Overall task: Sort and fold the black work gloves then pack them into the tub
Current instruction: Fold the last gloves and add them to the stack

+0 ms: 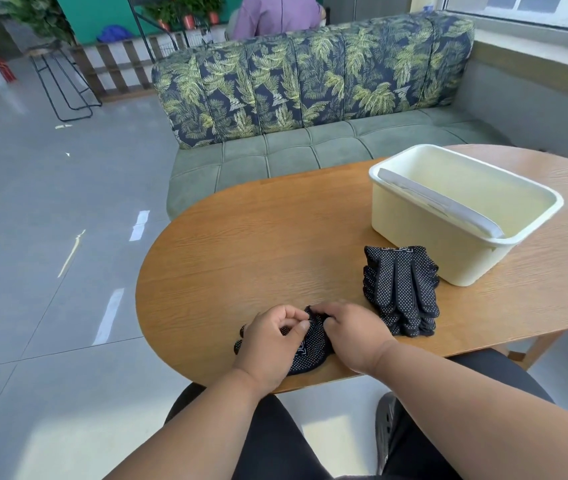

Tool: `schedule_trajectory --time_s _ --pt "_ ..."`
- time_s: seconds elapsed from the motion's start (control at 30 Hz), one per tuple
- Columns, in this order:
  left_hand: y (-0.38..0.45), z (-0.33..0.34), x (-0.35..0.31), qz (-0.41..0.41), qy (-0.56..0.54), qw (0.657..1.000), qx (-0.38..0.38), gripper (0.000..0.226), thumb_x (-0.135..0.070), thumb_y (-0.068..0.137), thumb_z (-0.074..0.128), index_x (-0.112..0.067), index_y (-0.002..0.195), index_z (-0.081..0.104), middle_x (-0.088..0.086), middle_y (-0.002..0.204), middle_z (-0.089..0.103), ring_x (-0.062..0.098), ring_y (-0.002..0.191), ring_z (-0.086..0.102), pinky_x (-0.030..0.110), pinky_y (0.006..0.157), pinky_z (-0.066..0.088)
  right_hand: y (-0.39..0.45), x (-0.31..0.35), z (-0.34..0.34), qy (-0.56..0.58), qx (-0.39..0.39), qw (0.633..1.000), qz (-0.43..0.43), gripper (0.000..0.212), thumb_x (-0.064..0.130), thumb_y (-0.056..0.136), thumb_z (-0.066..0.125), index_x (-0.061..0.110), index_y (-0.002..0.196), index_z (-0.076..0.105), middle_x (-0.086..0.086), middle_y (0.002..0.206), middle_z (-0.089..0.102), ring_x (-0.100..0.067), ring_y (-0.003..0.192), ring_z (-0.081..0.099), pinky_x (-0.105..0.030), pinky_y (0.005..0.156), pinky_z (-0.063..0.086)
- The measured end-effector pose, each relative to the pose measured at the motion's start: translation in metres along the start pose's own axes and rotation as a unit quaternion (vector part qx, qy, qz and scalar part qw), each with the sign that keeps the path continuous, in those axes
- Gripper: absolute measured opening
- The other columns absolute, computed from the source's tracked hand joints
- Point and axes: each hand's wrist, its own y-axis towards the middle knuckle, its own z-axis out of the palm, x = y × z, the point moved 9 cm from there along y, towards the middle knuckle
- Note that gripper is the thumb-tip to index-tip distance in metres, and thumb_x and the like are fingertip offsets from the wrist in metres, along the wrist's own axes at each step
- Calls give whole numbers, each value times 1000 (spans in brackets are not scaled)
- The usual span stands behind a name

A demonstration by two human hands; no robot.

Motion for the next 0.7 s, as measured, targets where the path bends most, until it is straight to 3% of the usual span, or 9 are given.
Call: schedule_trajectory --time_s 0.07,0.2,0.23,0.37,0.47,0.57,0.7 --pt "-1 0 -4 27 52 998 -12 11 -38 95 71 -49 91 71 -24 93 75 -1 105 62 26 95 45 -1 1 -2 14 -7 1000 2 45 20 98 40 35 135 61 3 139 61 -16 123 56 -32 104 45" --pt "-4 1 -15 80 94 992 -4 14 -30 100 65 -43 98 71 -32 93 75 -7 113 56 6 106 11 -3 0 -7 34 -21 999 2 40 20 100 41 37 133 56 5 123 66 -16 101 60 -31 85 47" --pt "-4 1 -16 86 96 992 -4 16 -28 100 65 -43 100 71 -34 94 74 -8 114 55 7 108 10 -2 0 -7 34 -22 999 0 39 22 100 41 38 134 55 6 122 66 -15 99 59 -30 84 46" --pt "-7 2 -17 116 112 986 -28 31 -20 91 74 -50 97 69 -40 96 70 -5 114 54 32 111 34 -4 2 -7 20 -40 999 -13 38 27 99 47 41 133 56 11 124 64 -13 115 59 -29 92 46" --pt "-9 1 -17 120 129 984 -37 31 -22 86 78 -50 97 70 -30 101 68 -1 112 54 34 108 41 -7 4 -6 6 -52 998 -24 36 34 99 54 40 134 56 21 92 52 -6 93 55 -20 72 40" --pt "-11 -2 -20 123 155 979 -44 27 -29 87 77 -42 111 74 -26 116 60 2 118 52 28 109 40 -7 7 -7 -5 -57 998 -34 39 37 98 60 40 136 55 22 78 39 1 73 44 -10 60 28" --pt "-14 9 -21 142 280 950 -5 41 -45 97 56 -41 137 65 -15 147 55 13 141 42 35 122 25 -9 8 -8 -2 -60 997 -45 42 36 99 59 38 140 53 24 79 37 2 74 43 -19 67 33"
